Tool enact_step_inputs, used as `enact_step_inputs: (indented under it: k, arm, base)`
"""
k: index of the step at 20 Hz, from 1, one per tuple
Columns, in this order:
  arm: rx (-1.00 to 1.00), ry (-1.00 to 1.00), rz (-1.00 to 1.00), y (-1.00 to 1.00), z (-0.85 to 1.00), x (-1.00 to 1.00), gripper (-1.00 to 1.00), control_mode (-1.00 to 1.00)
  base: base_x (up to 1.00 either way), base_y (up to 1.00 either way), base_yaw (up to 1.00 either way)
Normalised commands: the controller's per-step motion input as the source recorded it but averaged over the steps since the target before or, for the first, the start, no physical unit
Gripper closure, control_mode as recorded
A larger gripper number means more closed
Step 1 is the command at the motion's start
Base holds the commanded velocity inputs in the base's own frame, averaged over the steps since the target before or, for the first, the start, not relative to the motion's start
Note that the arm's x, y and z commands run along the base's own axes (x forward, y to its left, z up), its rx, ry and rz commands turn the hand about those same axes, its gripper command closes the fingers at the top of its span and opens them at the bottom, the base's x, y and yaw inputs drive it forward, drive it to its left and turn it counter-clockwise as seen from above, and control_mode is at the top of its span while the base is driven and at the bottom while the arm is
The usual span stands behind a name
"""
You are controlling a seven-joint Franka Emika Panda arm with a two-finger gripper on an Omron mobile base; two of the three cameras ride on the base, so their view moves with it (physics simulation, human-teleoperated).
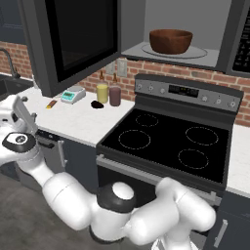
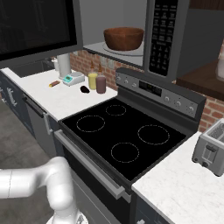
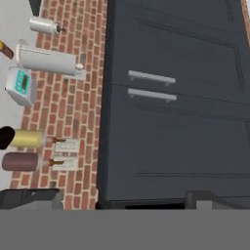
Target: Pick the corn from the sink and place it in the bowl. Then pick the bowl and place it in the microwave. Then close the microwave door and press the start button.
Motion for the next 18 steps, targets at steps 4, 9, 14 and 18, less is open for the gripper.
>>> enact_step_inputs:
  k: [4,9,14,18]
  arm:
    - [0.0,0.0,0.0,-0.25,0.0,0.79,-1.0,-1.0]
    - [0.0,-0.03,0.0,-0.27,0.05,0.56,-1.0,-1.0]
    - [0.0,-0.04,0.0,-0.17,0.38,0.42,-1.0,-1.0]
    - [0.01,-0.03,0.0,-0.31,0.57,0.22,-1.0,-1.0]
  base:
    - [0.0,0.0,0.0]
    - [0.0,0.0,0.0]
    - [0.0,0.0,0.0]
    - [0.0,0.0,0.0]
